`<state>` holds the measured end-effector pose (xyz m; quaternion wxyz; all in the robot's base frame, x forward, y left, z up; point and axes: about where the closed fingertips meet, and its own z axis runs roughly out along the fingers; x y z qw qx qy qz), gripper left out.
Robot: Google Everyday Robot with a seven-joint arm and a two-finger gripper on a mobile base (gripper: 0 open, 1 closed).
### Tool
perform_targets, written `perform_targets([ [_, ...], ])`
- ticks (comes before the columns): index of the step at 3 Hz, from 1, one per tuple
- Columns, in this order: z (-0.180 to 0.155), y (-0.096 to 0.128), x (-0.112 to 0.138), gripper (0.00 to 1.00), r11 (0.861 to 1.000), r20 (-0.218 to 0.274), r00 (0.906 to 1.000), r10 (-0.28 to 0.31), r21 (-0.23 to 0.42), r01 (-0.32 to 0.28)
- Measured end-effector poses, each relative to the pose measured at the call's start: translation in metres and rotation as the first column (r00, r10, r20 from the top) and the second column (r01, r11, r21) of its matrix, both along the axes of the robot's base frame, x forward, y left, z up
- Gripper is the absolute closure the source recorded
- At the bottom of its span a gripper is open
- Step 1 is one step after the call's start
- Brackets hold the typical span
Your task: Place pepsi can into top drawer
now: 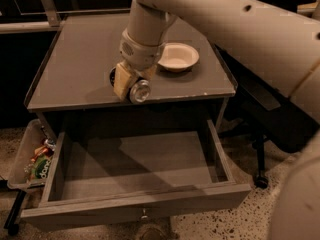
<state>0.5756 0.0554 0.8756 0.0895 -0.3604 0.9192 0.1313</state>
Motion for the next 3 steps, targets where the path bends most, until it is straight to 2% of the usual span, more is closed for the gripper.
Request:
perform_targets([
  [1,-0.008,-0.023,-0.055,1.00,0.996,-0.063,0.9936,-0.093,0.005,0.094],
  [2,-0.035,-0.041,-0.109,1.00,0.988,-0.165,0.9750,-0.149,0.020,0.154],
  [3,-0.046,-0.047,-0.119,1.00,0.987,-0.195,0.9682,-0.157,0.008,0.162],
])
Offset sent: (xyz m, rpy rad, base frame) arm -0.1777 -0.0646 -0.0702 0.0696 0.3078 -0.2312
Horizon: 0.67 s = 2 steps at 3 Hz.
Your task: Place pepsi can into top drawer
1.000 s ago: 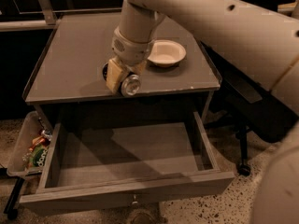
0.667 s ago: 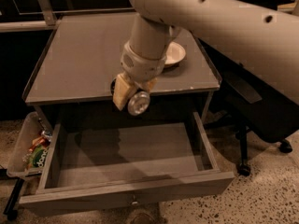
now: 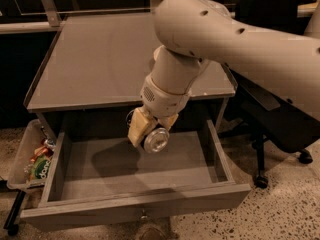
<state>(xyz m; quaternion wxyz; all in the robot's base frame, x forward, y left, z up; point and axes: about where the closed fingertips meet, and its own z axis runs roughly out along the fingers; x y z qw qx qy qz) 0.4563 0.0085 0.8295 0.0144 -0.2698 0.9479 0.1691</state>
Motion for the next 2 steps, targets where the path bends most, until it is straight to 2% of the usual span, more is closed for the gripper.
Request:
perform_targets([
  [1,-0.019,0.005,-0.006,1.00,1.000,-0.030,0.9995,-0.008,0.016,0.008],
  [2,-0.069,0.013,-0.013,1.00,0.999,-0.088,0.9957,-0.029,0.024,0.031],
])
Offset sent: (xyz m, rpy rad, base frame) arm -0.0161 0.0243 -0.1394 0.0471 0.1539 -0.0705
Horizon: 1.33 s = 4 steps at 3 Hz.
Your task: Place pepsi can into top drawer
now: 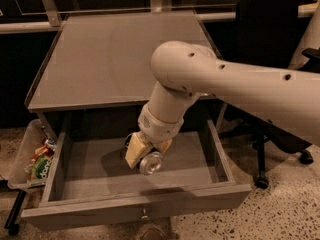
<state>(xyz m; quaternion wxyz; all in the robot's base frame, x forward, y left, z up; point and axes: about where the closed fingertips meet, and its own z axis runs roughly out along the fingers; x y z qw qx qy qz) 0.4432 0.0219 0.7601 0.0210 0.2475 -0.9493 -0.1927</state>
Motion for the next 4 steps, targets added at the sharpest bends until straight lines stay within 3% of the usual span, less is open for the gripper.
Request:
perform_targets([
  [2,-0.078,0.017,0.020,1.00,0.998,-0.031,0.9985,-0.044,0.034,0.045],
  [4,-0.119,0.020,0.042,1.00,0.997,-0.031,0.9980,-0.055,0.045,0.056],
])
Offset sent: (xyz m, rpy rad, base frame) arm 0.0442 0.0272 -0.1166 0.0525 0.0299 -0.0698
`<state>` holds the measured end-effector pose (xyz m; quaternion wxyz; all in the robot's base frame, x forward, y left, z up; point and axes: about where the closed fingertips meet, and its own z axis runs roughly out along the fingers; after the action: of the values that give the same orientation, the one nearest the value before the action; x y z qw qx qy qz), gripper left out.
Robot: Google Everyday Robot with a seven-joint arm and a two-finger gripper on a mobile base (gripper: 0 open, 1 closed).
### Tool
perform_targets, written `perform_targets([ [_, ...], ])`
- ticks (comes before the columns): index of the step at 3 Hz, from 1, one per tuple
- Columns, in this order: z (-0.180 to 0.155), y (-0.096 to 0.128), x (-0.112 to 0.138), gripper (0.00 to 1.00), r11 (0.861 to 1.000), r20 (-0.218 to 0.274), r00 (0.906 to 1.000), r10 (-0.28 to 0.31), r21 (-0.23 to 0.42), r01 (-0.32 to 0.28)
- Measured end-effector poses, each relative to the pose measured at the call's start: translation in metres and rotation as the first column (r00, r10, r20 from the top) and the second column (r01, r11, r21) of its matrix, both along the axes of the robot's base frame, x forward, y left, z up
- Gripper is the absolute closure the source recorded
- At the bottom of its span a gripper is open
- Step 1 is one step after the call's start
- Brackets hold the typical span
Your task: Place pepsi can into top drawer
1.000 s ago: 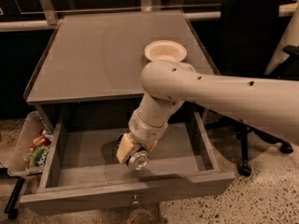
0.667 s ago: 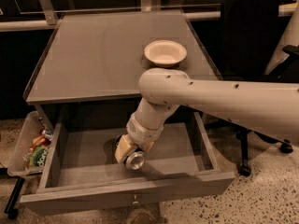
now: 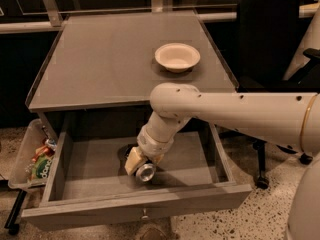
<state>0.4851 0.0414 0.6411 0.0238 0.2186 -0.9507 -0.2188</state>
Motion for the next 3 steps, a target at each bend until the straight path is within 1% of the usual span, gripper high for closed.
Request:
perform_targets([
  [1,-0.0174,-0.0029,-0.0026,1.00,1.000,-0.020,0.9997,-0.011,0.000,0.011],
  [2,-0.0178,-0.0028,-0.0026,0.81,1.000,-0.020,0.9997,-0.011,0.000,0.011],
  [3,-0.0178,-0.0028,-0.0026,0.58,1.000,-0.020,0.9997,-0.011,0.000,0.011],
])
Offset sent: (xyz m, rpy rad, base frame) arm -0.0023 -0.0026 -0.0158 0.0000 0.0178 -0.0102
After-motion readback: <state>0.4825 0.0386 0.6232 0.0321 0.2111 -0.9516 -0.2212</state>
